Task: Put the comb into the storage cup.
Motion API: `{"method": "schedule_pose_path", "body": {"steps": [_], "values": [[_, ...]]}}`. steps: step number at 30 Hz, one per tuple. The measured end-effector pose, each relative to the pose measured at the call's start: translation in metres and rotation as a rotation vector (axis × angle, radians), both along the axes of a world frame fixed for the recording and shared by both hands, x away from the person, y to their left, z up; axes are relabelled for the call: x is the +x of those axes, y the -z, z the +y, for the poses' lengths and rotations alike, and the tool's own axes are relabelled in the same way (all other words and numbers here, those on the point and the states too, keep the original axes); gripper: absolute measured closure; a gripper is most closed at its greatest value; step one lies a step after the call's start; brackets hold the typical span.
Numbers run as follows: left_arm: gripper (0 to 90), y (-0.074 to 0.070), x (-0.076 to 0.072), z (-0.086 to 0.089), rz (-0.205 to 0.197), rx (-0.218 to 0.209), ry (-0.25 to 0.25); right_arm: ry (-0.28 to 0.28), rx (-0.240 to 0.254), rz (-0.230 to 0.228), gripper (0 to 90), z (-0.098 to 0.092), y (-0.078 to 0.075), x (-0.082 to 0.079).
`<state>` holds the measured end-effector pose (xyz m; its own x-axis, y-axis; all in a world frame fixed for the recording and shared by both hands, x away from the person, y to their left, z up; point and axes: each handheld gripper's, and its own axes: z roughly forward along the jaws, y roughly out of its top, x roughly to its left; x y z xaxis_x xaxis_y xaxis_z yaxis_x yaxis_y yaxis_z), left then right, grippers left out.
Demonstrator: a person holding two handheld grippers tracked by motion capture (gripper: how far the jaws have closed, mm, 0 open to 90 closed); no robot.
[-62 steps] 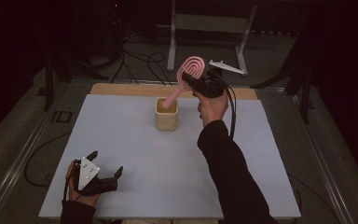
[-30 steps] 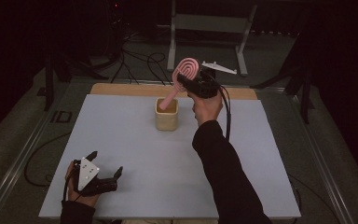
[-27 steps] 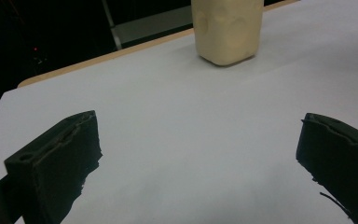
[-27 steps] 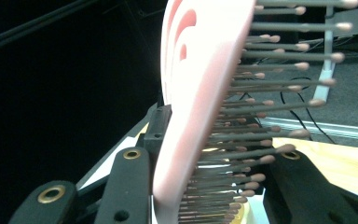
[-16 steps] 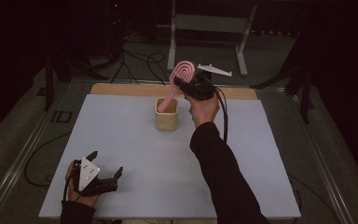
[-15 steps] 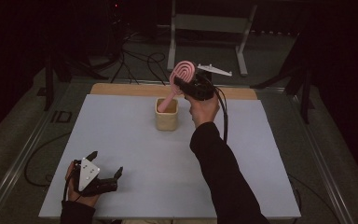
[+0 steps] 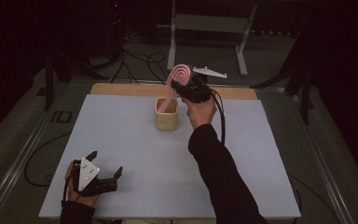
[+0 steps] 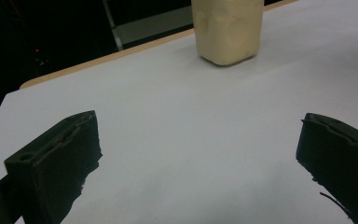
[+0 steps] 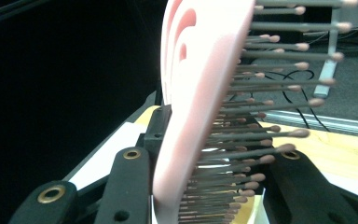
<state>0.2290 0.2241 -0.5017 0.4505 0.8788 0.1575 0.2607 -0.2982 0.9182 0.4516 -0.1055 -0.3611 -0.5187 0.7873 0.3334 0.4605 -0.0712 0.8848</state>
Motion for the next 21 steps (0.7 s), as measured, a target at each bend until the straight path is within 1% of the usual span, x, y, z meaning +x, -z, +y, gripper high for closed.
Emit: {"method": "schedule_pose_path", "body": {"steps": [13,21], "values": [[0.2,0.0,0.0,0.0,0.001,0.002,0.001,0.002,-0.006,0.011,63.8,0.002,0.007,0.0],[0.2,0.0,0.0,0.0,0.002,0.002,0.0,0.001,-0.02,0.017,63.7,0.004,0.013,0.001]]}}
